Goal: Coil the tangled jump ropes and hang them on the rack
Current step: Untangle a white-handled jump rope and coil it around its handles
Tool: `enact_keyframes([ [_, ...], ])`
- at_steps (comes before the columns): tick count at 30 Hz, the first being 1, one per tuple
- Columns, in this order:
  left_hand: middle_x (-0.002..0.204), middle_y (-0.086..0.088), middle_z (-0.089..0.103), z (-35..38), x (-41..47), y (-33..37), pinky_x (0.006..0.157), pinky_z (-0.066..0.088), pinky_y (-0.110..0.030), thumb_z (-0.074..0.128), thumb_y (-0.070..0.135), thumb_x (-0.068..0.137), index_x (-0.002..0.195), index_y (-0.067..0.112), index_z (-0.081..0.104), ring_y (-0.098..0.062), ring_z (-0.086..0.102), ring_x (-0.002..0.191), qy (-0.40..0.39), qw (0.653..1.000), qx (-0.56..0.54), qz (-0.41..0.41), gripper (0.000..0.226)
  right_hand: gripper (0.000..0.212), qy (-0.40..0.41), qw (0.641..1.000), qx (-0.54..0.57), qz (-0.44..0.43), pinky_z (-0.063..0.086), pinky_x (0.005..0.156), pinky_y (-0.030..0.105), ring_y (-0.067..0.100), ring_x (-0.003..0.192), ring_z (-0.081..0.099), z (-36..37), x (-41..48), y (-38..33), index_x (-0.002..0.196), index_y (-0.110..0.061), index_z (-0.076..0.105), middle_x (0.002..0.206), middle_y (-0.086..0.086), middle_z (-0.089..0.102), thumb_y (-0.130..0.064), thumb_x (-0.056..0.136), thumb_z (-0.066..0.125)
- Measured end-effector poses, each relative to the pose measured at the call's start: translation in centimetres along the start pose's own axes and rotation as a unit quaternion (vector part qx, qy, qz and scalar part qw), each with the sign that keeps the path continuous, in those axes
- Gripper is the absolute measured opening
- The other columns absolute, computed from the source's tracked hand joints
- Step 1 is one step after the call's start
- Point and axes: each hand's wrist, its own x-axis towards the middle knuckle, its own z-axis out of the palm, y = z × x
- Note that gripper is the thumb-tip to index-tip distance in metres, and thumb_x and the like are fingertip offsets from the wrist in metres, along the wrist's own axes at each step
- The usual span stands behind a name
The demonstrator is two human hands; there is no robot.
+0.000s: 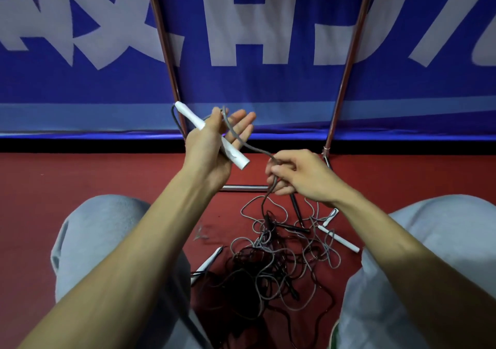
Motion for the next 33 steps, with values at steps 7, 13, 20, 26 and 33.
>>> enact_keyframes([
  [7, 0.094, -0.01, 0.069, -0.5, -0.1, -2.4, 0.075, 0.052, -0.032, 0.049, 0.002, 0.097, 0.093, 0.011, 0.06, -0.021, 0.067, 0.082, -0.027, 0.932, 0.357, -0.061, 0.015, 0.02, 0.142, 0.96, 0.225, -0.089, 0.058, 0.052, 0.032, 0.02, 0.054, 0.067, -2.2, -0.8, -3.0, 0.085, -0.011, 0.054, 0.062, 0.002, 0.058, -0.005, 0.1, 0.042],
  [13, 0.097, -0.004, 0.072, -1.0, -0.9, -4.3, 0.069, 0.052, -0.02, 0.053, -0.006, 0.091, 0.101, -0.002, 0.066, -0.017, 0.066, 0.084, -0.158, 0.847, 0.474, -0.183, 0.016, 0.018, 0.186, 0.899, 0.381, -0.111, 0.057, 0.054, 0.031, 0.019, 0.06, 0.069, -3.8, -1.1, -4.1, 0.087, -0.01, 0.05, 0.065, 0.001, 0.058, -0.006, 0.101, 0.039],
  [20, 0.085, -0.007, 0.07, -0.4, -1.9, -5.0, 0.075, 0.056, -0.022, 0.055, 0.005, 0.095, 0.084, 0.007, 0.066, -0.016, 0.066, 0.079, -0.222, 0.841, 0.492, -0.043, 0.017, 0.015, 0.253, 0.813, 0.519, -0.076, 0.057, 0.055, 0.027, 0.021, 0.062, 0.07, -5.3, -0.6, -3.2, 0.088, -0.004, 0.049, 0.074, 0.011, 0.061, -0.004, 0.1, 0.041],
  [26, 0.079, -0.009, 0.073, 0.3, -2.1, -4.8, 0.071, 0.059, -0.035, 0.054, 0.008, 0.096, 0.087, 0.003, 0.064, -0.022, 0.07, 0.071, -0.16, 0.908, 0.387, -0.007, 0.014, 0.01, 0.261, 0.833, 0.488, -0.002, 0.059, 0.063, 0.027, 0.026, 0.066, 0.072, -5.2, -0.1, -2.4, 0.088, -0.001, 0.048, 0.085, 0.02, 0.064, 0.0, 0.097, 0.046],
  [33, 0.083, -0.008, 0.074, 1.8, -2.4, -2.4, 0.076, 0.06, -0.035, 0.048, 0.011, 0.099, 0.089, 0.008, 0.058, -0.027, 0.072, 0.079, -0.12, 0.976, 0.176, 0.032, 0.014, 0.02, 0.115, 0.968, 0.221, 0.04, 0.058, 0.069, 0.032, 0.02, 0.067, 0.069, -2.7, -0.2, -2.2, 0.087, -0.012, 0.059, 0.079, 0.005, 0.07, -0.008, 0.099, 0.043],
])
